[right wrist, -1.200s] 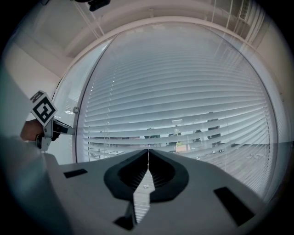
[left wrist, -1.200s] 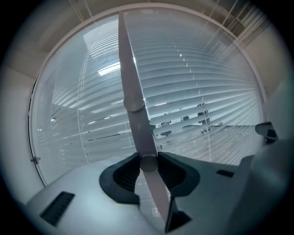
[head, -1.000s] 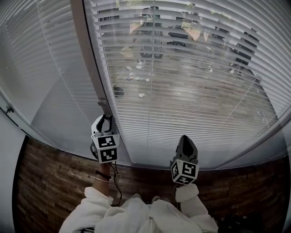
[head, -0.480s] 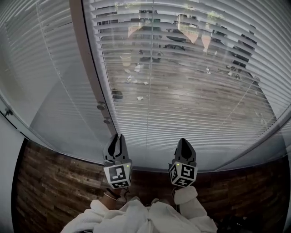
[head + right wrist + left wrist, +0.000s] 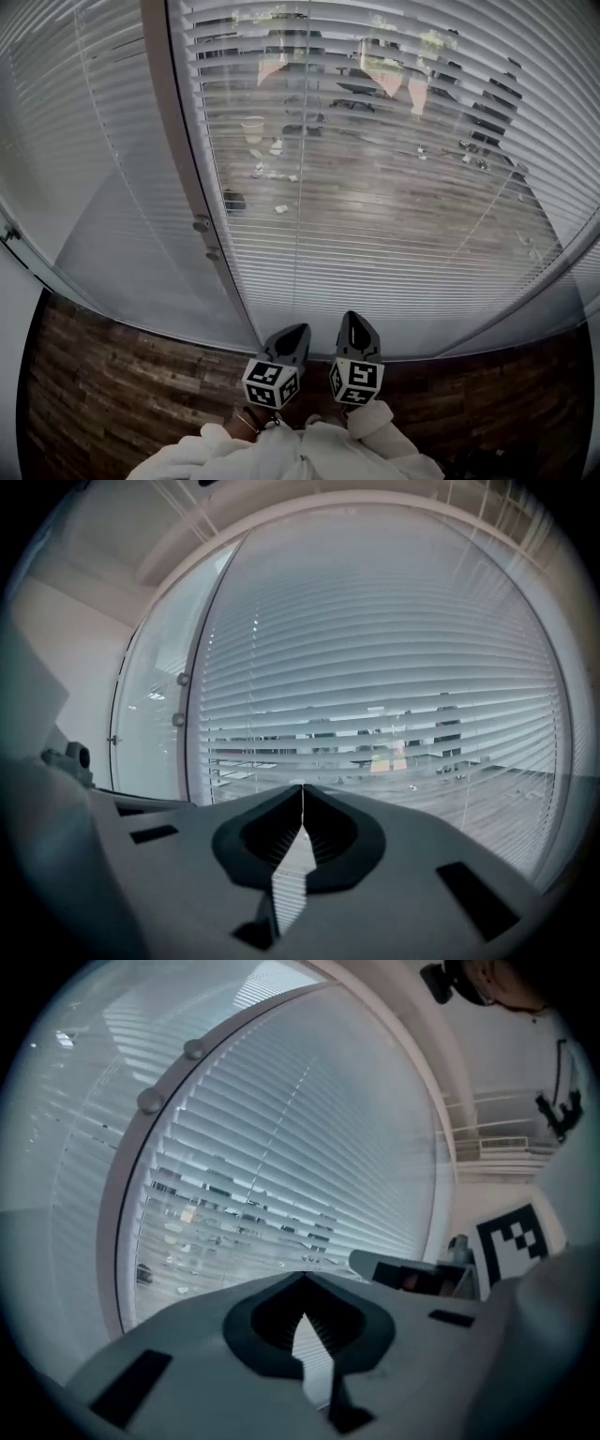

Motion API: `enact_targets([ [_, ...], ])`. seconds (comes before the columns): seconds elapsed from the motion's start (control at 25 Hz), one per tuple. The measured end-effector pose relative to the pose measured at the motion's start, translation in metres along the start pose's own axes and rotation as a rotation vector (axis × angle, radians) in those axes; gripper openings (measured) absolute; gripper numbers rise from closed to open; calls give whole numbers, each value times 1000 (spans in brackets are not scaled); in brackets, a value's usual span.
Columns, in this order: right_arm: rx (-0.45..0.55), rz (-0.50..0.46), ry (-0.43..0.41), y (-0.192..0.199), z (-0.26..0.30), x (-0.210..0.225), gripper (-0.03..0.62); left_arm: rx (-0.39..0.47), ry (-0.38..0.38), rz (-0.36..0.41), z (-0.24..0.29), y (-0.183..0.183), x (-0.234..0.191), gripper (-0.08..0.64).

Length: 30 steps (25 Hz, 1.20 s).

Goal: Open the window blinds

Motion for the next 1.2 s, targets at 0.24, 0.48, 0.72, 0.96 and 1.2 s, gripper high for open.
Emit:
enact_targets([
  [0.24, 57, -29, -24, -23, 2, 3, 11, 127, 17, 35, 6, -43, 6, 0],
  [0.48, 56, -38, -27, -31, 1, 5, 11, 157, -3, 51, 5, -56, 1, 0],
  [0.72, 55, -36, -23, -31, 1, 3, 11, 147, 6, 66, 5, -54, 2, 0],
  [0.96, 48, -33, -20, -29, -1, 4, 11, 122, -7, 60, 3, -48, 0, 0],
  [1.2, 41, -30, -24, -29, -1, 1, 11, 112, -28, 47, 1, -46, -5, 0],
])
Point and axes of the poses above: the fingertips, and each gripper's own axes: z forward along the fingers, x to its right, y out of its underside, the point moved 6 cm from there along -z, backward along the fingers, and after that the axes turned 14 degrees about -y, right-handed, at the moved point
